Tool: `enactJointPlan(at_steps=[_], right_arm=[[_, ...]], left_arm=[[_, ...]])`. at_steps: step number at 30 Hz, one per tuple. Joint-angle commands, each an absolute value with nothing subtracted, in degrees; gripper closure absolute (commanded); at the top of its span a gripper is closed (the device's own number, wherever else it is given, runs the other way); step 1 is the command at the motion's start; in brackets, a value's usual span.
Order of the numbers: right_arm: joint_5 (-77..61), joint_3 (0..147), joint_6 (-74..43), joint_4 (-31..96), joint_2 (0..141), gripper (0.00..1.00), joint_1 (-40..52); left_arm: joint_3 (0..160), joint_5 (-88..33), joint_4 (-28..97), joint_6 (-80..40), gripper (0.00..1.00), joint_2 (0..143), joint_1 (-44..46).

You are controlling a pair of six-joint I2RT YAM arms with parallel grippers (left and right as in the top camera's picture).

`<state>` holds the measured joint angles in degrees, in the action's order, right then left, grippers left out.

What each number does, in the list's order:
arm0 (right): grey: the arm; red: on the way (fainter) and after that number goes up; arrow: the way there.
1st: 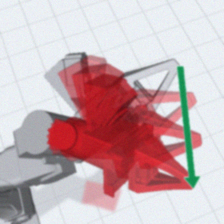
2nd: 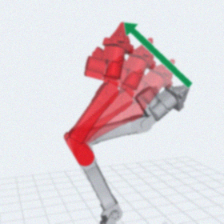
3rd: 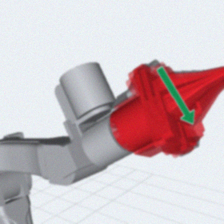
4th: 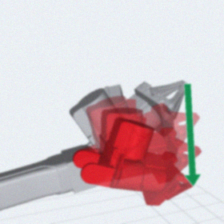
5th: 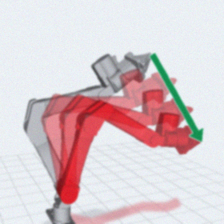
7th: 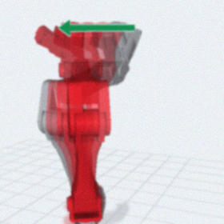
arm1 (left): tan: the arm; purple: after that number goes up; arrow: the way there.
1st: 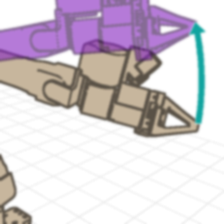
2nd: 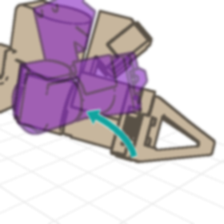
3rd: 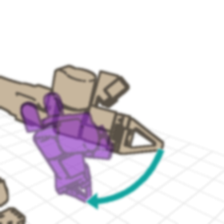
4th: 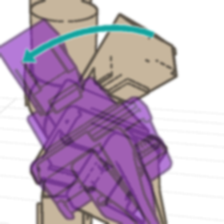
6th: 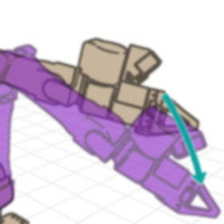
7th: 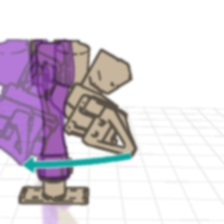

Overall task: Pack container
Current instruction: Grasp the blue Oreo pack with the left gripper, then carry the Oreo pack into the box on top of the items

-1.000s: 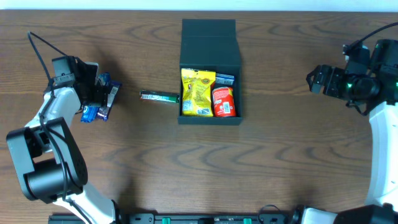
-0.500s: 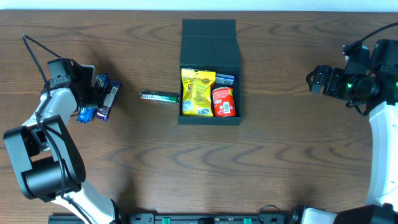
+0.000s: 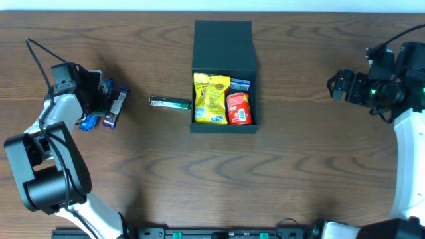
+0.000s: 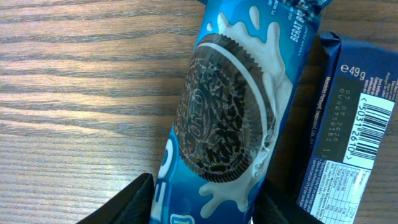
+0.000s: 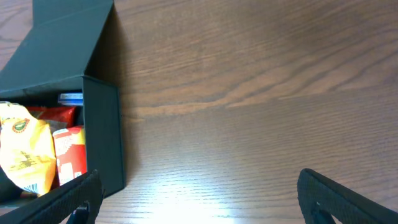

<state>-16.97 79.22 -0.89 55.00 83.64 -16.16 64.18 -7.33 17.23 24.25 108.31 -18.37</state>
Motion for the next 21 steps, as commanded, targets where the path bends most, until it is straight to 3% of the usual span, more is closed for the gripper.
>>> enactJointPlan(at_steps=[1,16,21], right_arm=[[-17.5,78.9,-1.7,55.1,83.6,0.01,-15.7],[-17.5,78.9,-1.7,55.0,83.6,0.01,-15.7],[-17.4,78.9,-2.7,54.5,83.6,0.01,-15.7]], left_arm=[[63.9,-7.5,17.2,24.6,0.54,109.2,-18.7],[65.7,-7.5,17.6,19.1,0.71,108.7,-18.7],[72.2,-7.6,21.6,11.6,0.85,107.9,-18.7]])
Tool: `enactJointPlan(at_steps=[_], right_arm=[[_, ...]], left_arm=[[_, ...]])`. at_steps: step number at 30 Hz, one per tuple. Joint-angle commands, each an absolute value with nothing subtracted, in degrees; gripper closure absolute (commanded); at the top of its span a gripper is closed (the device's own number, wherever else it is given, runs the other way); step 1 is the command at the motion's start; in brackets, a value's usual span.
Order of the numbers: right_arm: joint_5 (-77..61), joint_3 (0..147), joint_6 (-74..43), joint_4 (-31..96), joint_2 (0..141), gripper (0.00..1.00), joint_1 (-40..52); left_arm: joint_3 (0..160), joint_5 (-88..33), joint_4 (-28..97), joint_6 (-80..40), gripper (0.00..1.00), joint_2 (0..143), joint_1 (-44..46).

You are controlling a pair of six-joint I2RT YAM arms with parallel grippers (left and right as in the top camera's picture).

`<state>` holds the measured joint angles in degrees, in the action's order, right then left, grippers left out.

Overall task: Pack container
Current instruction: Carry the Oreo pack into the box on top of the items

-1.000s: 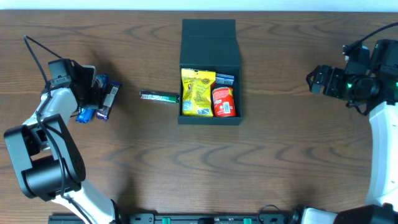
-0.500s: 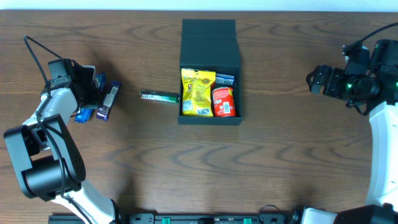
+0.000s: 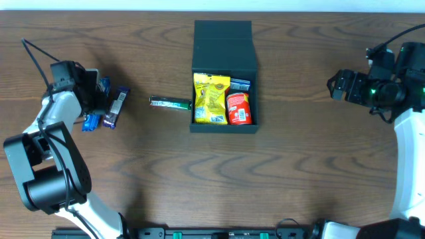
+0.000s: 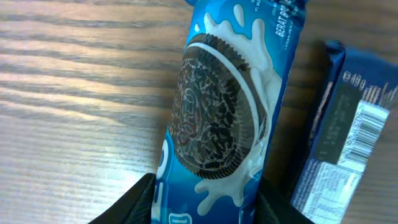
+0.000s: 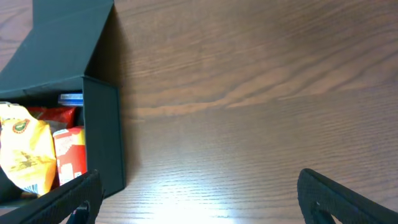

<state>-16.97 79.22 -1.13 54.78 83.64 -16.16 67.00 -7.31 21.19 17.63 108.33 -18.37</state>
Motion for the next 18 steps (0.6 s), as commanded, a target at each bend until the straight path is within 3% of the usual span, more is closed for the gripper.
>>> enactJointPlan(at_steps=[1,3,8,14,18], right_arm=[[-17.5,78.9,-2.8,54.3,83.6,0.01,-15.7],[-17.5,78.9,-2.8,54.0,83.6,0.01,-15.7],[-17.4,78.9,-3.2,53.3,83.6,0.01,-15.7],[-17.4,78.9,-3.2,52.1,83.6,0.01,-15.7],[-17.4,78.9,-3.1,51.1,83.6,0.01,-15.7]], left_arm=[[73.5,-7.6,22.2,10.0,0.87,107.7,-18.7],[76.2,-7.7,22.7,5.7,0.94,107.0,-18.5],[80.8,-23.9,22.4,3.2,0.94,104.7,-17.5],[84.4,-50.5,22.2,12.9,0.94,104.2,-14.2],[85.8,-57.0,22.3,16.8,0.94,104.2,-9.3]])
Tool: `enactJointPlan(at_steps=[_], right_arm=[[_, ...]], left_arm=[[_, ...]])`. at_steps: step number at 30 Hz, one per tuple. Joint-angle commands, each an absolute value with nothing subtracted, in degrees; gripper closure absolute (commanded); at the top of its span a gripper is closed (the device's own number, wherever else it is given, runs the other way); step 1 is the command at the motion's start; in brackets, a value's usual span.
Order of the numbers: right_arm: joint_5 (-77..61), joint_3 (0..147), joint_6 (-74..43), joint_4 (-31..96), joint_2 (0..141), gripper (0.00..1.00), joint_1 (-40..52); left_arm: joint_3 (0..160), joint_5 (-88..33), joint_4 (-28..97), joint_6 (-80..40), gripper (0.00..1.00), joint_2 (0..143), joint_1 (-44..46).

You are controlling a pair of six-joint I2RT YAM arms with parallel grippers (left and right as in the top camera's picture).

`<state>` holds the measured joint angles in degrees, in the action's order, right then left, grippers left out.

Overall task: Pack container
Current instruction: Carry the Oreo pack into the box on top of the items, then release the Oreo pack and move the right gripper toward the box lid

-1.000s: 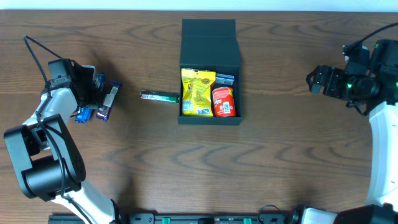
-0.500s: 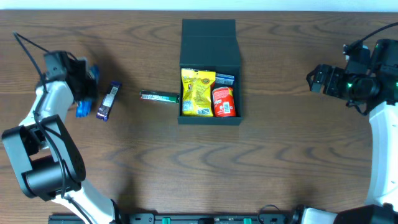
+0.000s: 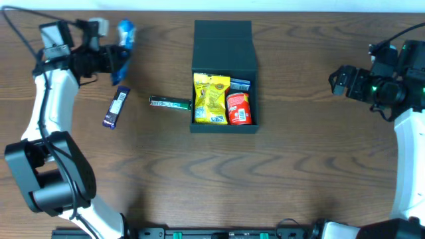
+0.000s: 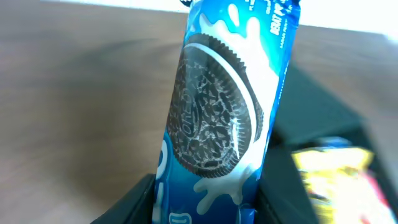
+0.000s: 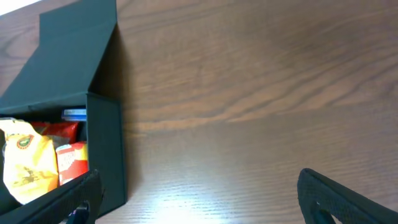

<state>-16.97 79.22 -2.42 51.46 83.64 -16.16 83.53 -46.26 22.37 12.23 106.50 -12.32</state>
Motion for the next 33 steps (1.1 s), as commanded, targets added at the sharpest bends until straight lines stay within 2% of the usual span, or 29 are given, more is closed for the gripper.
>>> enactJointPlan(at_steps=[1,5,9,11,13,15,19,33], right_arm=[[-17.4,78.9,-2.9,50.7,83.6,0.01,-15.7],[-17.4,78.9,-2.5,49.8,83.6,0.01,-15.7],[-17.4,78.9,-1.4,49.5,83.6,0.01,-15.7],[-17.4,78.9,-1.2,49.5,83.6,0.01,-15.7],[-17.4,78.9,-1.2,49.5,83.6,0.01,-15.7],[-17.4,78.9,-1.2,49.6,83.6,0.01,-15.7],[-17.4,78.9,-0.1,49.9,83.6,0.01,-15.7],[-17.4,78.9,1.7,49.9,83.6,0.01,-15.7]], left_arm=[[86.4,-57.0,22.6,17.0,0.94,104.2,-7.6],[90.6,-51.0,27.4,22.4,0.95,104.2,0.3],[97.1,-29.0,34.3,35.4,0.95,104.2,10.6],[98.5,-23.2,34.3,40.9,0.94,104.2,14.3],[98.6,-21.8,32.2,46.5,0.94,104.4,17.4],[98.6,-21.9,30.7,51.5,0.88,105.1,19.2],[98.6,-21.8,30.4,62.6,0.92,107.7,21.2],[98.6,-21.9,28.4,65.6,0.94,117.2,25.4]])
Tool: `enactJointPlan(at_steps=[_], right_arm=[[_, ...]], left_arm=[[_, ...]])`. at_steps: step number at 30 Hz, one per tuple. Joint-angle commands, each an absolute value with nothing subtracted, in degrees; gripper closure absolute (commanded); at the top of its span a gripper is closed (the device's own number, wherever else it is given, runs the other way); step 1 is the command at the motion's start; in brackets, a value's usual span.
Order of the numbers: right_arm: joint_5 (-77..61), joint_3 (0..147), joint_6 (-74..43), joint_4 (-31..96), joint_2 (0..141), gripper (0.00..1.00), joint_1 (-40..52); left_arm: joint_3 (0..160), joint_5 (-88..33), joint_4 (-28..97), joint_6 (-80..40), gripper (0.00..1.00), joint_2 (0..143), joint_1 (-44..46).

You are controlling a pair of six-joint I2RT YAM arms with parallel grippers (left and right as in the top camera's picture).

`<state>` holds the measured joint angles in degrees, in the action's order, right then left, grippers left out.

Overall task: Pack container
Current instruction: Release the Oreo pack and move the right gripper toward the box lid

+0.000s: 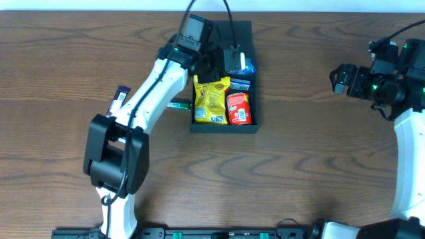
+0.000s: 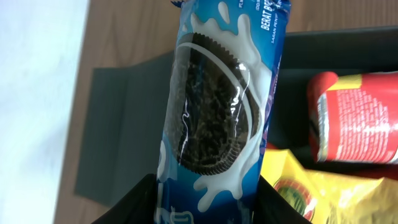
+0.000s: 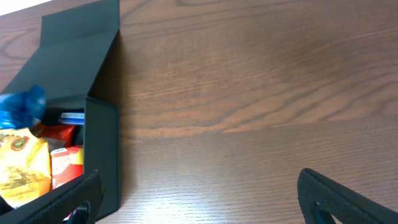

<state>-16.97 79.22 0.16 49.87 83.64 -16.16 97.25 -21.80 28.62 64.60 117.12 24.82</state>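
Note:
The dark green box (image 1: 224,129) stands open at the table's middle rear, its lid flap lying back. Inside are a yellow bag (image 1: 210,99), a red packet (image 1: 239,108) and a small blue item (image 1: 240,84). My left gripper (image 1: 232,61) is shut on a blue Oreo cookie pack (image 2: 217,112), held above the box's back part and lid hinge, its fingers (image 2: 134,202) clamping the pack's lower end. The pack shows as a blue blur (image 3: 22,106) in the right wrist view. My right gripper (image 3: 199,205) hangs open and empty to the right of the box.
A thin green stick pack (image 1: 176,105) lies just left of the box, partly under my left arm. A dark blue bar (image 1: 118,99) lies further left on the wooden table (image 1: 319,166).
My left gripper, still shut on the Oreo pack, was at the table's rear left and is now over the back of the open box. The right arm has stayed put.
The Oreo pack first lay on the table at the far left beside the dark blue bar, my left fingers astride it. Then it sat slightly shifted there. Then it was held up at the rear left, and now it hangs over the box.

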Motion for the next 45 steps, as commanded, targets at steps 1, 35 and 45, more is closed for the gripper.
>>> enactJointPlan(at_steps=[1,35,45], right_arm=[[-17.4,78.9,2.2,49.9,83.6,0.01,-15.7],[-16.7,78.9,2.9,49.9,83.6,0.01,-15.7],[-16.7,78.9,2.9,50.6,83.6,0.01,-15.7]], left_arm=[[98.6,-21.9,28.4,65.6,0.94,117.4,25.5],[95.7,-22.0,30.9,65.7,0.72,120.6,25.6],[96.1,-21.6,29.5,64.9,0.04,118.1,25.6]])
